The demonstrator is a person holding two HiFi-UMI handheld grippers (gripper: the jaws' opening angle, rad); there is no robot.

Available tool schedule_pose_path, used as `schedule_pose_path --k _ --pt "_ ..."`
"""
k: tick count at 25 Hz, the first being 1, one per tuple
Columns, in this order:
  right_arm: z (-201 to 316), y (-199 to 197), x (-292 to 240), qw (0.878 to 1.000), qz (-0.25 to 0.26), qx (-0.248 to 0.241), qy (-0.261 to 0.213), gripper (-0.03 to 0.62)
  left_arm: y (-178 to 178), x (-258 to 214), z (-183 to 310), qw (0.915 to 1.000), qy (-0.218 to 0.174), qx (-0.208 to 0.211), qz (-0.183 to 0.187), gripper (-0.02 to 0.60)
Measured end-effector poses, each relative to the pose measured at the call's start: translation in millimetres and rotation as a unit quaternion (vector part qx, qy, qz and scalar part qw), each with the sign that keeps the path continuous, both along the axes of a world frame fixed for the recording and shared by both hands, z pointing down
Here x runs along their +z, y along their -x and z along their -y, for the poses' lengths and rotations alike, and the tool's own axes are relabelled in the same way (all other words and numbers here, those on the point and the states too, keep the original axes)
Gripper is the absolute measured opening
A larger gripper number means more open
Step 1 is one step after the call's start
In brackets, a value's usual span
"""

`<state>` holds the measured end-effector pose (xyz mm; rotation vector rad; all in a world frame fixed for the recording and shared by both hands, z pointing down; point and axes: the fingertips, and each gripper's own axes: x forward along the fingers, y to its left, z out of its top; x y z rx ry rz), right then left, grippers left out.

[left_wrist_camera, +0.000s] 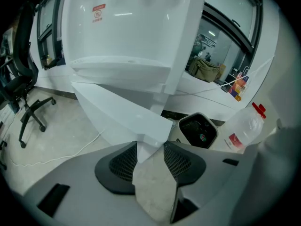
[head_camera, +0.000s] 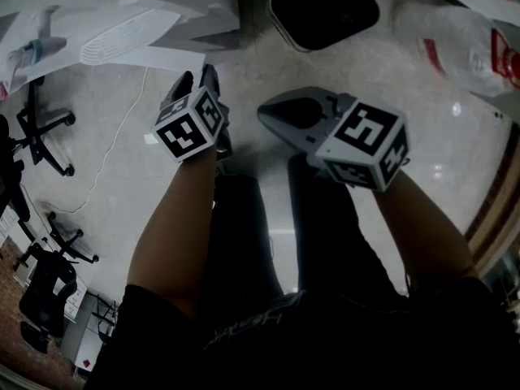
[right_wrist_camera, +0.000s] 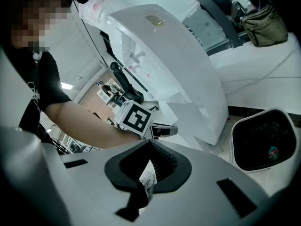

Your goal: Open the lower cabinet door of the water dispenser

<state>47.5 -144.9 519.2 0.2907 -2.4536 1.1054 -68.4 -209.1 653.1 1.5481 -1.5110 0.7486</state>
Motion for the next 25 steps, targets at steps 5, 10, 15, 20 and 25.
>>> schedule_pose_path --k 5,10,15,20,25 --pt "-5.5 12.0 -6.0 1.0 0.0 0.002 -0.001 0.012 5.4 -1.9 -10.7 0.9997 0.007 0.023 0.001 0.173" --pt "-17.4 23.0 -5.6 1.0 -0.001 -0.005 0.001 0.012 7.7 -2.5 -23.6 0.9985 0.006 0.053 0.011 0.126" --pt "-25.8 36.6 -5.5 1.0 -0.005 -0.014 -0.001 0.012 16.4 -1.5 -35.7 0.9968 0.009 0.078 0.018 0.124" --pt "-30.7 48.2 -8.6 1.0 -0.007 -0.021 -0.005 0.012 25.6 -0.3 -48.8 0.9954 0.016 0.091 0.025 0.117" --pt "-42.3 63.8 -12.4 1.0 -0.007 -0.027 -0.006 0.012 38.0 -2.7 -65.8 0.9942 0.017 0.102 0.03 0.104"
